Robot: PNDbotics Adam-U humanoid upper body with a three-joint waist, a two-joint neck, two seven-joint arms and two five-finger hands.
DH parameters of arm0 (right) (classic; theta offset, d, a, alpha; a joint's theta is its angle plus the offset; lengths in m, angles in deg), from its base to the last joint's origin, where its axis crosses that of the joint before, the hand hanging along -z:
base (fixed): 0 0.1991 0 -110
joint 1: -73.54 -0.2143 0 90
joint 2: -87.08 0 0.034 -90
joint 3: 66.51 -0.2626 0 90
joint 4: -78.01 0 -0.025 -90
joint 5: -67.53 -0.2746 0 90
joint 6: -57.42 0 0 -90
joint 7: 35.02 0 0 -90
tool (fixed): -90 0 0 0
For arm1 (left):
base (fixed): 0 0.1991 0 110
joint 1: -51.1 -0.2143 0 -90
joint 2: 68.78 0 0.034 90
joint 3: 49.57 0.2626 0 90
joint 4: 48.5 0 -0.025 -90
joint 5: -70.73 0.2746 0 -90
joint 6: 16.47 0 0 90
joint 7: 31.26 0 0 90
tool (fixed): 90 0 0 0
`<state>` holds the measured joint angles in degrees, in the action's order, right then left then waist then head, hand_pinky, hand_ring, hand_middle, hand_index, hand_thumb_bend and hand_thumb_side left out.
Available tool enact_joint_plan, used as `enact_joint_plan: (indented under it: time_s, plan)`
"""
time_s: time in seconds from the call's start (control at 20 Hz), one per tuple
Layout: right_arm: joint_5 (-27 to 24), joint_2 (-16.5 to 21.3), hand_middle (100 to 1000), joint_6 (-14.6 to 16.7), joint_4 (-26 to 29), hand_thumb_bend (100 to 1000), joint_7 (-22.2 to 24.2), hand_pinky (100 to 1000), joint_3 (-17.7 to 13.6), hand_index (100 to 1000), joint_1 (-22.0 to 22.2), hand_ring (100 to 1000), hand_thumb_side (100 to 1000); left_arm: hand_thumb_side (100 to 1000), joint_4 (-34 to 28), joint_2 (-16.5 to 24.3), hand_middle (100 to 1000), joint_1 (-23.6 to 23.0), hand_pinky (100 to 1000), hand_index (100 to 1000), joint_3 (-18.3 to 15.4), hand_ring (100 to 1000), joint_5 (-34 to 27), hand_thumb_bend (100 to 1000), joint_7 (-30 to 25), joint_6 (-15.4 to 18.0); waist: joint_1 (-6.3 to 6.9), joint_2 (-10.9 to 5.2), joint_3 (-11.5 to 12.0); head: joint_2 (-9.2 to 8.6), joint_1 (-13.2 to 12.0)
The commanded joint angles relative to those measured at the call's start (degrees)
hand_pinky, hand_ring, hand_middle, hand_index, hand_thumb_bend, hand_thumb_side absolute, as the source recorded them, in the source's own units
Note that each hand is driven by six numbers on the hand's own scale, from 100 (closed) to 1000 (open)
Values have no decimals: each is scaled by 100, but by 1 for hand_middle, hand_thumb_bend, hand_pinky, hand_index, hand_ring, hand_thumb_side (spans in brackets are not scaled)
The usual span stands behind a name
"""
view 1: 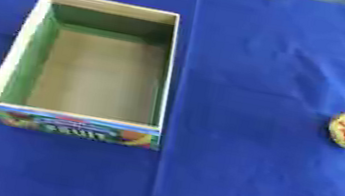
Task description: Pick up objects on the table and place them in the box.
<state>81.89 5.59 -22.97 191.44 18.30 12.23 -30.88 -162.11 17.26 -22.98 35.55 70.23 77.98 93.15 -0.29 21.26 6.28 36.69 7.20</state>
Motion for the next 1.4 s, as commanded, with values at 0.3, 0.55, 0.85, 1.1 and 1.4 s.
enact_joint_plan:
  time_s: [0.3, 0.55, 0.85, 1.1, 1.4]
  plan:
    - [43, 262, 549, -9, 117, 100, 49, 682, -32, 736, -22, 580, 725, 1000, -98, 50, 863, 23, 624, 906, -40, 829, -14, 100, -4, -8, -20, -138, -10, 8, 66]
    - [146, 588, 576, -145, 117, 100, 211, 688, 46, 757, 13, 597, 736, 1000, -98, 57, 863, 13, 624, 906, -42, 828, -17, 100, -4, -16, -40, -165, -25, 25, 123]
    - [662, 1506, 654, -716, 117, 100, 906, 720, 246, 809, -26, 651, 762, 1000, -98, 87, 864, -11, 624, 906, -44, 829, -25, 100, -3, -23, -57, -222, -66, 52, 107]
    - [1183, 2297, 700, -1088, 117, 100, 1469, 741, 472, 830, -205, 683, 795, 1000, -98, 80, 864, -29, 624, 907, -34, 829, -37, 100, -14, -44, -58, -255, -56, 96, 124]
    - [1733, 3098, 763, -1699, 117, 100, 2516, 777, 861, 866, -386, 730, 855, 1000, -98, 105, 864, -37, 624, 906, -25, 830, -44, 100, -19, -32, -46, -271, -3, 109, 169]
